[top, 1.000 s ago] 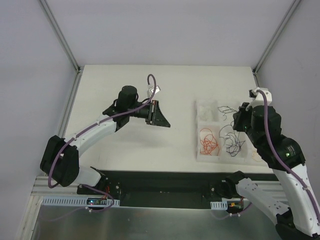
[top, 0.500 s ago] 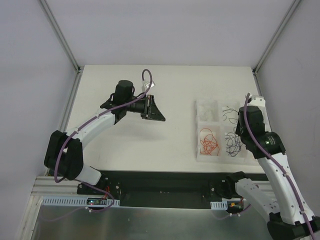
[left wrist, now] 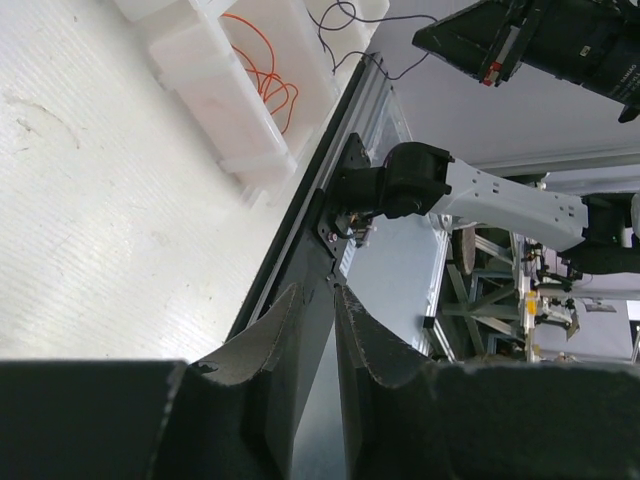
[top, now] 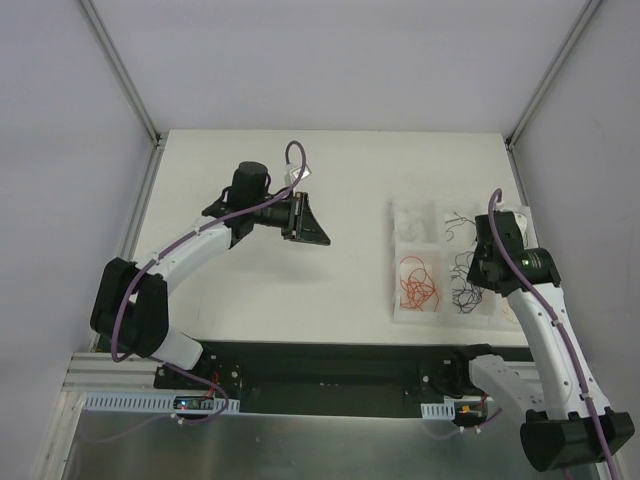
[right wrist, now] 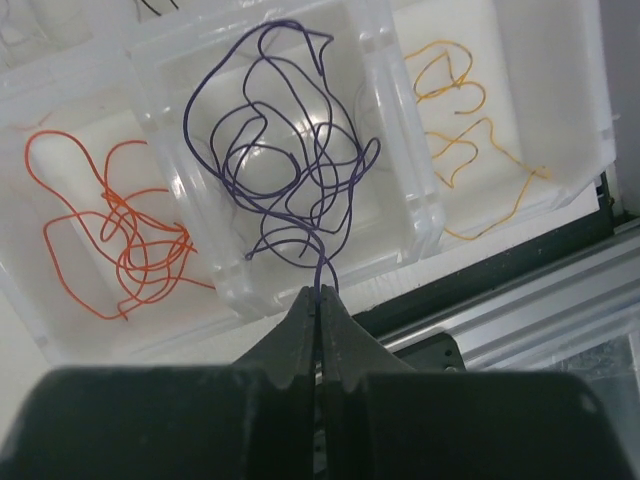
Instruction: Untangle the cables
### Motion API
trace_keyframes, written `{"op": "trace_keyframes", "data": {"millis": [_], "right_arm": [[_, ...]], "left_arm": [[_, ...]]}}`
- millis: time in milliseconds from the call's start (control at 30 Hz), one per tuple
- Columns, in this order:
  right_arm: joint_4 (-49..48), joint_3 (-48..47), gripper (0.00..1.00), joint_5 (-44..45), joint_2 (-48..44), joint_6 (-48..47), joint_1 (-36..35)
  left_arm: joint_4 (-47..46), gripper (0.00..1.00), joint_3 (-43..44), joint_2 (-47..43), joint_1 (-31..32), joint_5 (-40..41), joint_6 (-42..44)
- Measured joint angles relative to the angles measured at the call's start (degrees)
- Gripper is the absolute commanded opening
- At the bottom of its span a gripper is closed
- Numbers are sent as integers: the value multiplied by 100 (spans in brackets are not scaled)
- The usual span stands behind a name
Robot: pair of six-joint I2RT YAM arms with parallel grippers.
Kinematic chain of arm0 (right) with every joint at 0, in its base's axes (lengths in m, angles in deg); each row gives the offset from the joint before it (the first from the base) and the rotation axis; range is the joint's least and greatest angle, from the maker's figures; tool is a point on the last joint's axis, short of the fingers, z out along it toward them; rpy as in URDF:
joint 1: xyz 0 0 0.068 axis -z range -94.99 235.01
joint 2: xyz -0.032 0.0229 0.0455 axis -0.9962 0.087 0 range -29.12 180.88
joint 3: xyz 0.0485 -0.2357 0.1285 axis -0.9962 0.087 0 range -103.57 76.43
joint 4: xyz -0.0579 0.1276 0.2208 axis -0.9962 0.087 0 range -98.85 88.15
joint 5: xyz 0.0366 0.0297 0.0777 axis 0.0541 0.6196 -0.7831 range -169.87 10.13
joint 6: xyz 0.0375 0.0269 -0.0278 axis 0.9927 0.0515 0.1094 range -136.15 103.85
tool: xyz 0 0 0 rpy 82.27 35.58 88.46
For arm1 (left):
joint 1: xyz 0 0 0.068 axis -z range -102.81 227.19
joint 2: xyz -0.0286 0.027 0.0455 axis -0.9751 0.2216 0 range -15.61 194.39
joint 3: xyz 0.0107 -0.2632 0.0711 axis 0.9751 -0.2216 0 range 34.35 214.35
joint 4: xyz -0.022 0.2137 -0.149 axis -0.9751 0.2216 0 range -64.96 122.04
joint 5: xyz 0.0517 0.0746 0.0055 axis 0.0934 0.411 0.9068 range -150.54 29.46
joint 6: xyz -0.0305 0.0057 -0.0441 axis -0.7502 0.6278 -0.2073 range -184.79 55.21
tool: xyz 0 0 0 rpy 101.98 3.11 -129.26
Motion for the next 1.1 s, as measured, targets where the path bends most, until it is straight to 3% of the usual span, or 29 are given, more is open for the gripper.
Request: {"op": "trace_keyframes", "data": {"millis": [200, 667, 833, 1100], "right_arm": [[389, 2, 0, -452, 350, 105, 162], [669, 2, 1, -472, 348, 216, 656], [-258, 365, 1, -898, 498, 321, 1156], [-1637, 560, 1, -1187, 1720, 407, 1473]], "left_arm": [[2, 18, -7, 46, -35, -35, -2], [4, 19, -7, 103, -109, -37, -9], [4, 18, -7, 131, -146, -37, -11], [7, 19, -17, 181, -149, -35, -11]]}}
